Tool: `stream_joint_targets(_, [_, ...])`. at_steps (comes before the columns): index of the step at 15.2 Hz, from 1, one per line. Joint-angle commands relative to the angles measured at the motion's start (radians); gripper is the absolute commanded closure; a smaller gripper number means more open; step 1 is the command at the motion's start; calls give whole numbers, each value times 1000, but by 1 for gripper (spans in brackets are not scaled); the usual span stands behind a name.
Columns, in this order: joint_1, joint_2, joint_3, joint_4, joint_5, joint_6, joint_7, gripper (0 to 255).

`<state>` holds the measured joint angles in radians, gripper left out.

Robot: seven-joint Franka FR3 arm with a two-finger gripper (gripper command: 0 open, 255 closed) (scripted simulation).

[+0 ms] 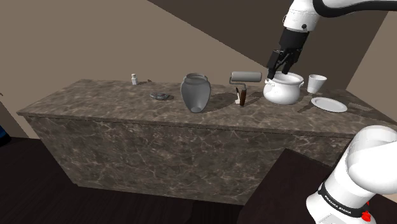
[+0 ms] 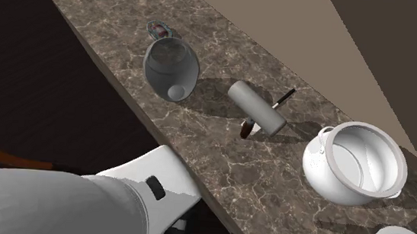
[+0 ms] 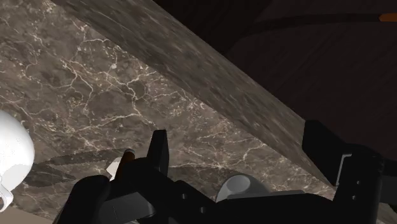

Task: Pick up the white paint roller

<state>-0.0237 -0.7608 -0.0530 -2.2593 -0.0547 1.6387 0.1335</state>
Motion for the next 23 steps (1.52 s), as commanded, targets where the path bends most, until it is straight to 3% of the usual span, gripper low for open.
stream_joint_targets(1, [0,0,0,0,0,0,0,0])
stream_joint_targets(7, [12,139,-123,43,-76,93,-226,0])
stream_joint_targets(13, [31,322,-234,142,-109,181,-450,0])
stream_joint_targets(18, [49,501,-317,265,-94,240,-640,0])
stream_joint_targets(23, [50,703,-378,426,-36,278,-835,0])
